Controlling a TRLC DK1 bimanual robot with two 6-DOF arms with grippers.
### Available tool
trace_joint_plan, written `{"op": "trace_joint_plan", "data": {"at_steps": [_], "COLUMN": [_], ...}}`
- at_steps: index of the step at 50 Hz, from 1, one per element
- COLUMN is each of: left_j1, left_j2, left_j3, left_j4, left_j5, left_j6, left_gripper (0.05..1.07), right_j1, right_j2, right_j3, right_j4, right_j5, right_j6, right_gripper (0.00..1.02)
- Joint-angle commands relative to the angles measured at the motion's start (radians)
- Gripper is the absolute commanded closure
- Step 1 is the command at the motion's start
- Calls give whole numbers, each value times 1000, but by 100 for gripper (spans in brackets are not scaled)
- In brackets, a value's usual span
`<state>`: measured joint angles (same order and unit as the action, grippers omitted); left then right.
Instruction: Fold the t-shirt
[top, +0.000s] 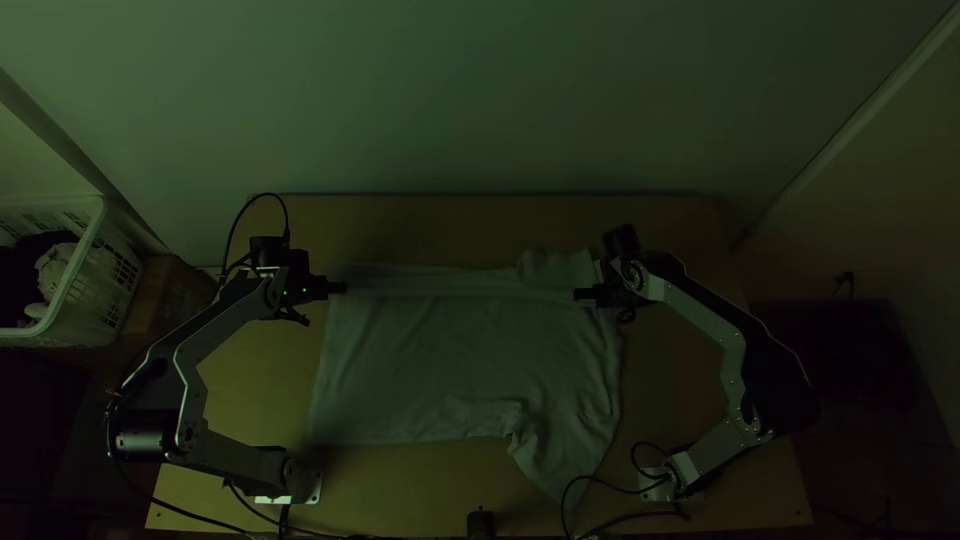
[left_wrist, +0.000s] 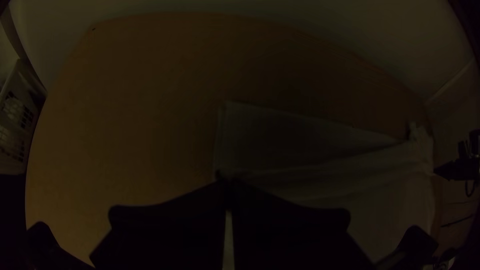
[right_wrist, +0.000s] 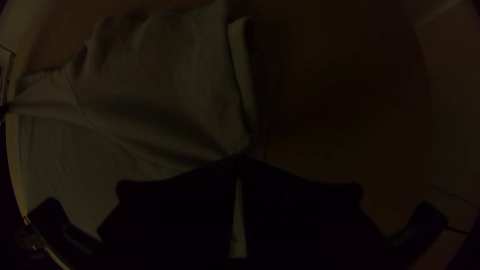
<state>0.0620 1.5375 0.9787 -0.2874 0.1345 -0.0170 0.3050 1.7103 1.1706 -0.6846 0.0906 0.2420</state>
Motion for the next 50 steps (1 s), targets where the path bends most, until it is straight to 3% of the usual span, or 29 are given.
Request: {"op": "trace_joint_plan", "data": {"at_steps": [1, 5, 12, 19, 42, 50], "left_j1": [10, 19, 22, 38, 47, 41], "left_j2": [-40, -70, -93, -151, -358, -439], "left_j3": [-28, -25, 26, 38, 31, -14], "left_j4": [19, 17, -96, -130, -453, -599], "left_j5": [5, 5, 30, 66, 129, 126], "left_j6": [22, 5, 8, 15, 109, 161], "left_gripper": [88, 52, 13, 11, 11, 11], "right_j1": [2, -6, -21, -21, -10, 48], "right_j2": [-48, -103, -236, -374, -512, -598], "right_j3": [-23, -43, -89, -135, -204, -289], "right_j4": [-7, -15, -16, -49, -265, -308], "right_j5": [24, 24, 24, 24, 28, 26], "right_j6": [46, 51, 49, 57, 138, 180], "right_gripper": [76, 60, 45, 35, 35, 35]}}
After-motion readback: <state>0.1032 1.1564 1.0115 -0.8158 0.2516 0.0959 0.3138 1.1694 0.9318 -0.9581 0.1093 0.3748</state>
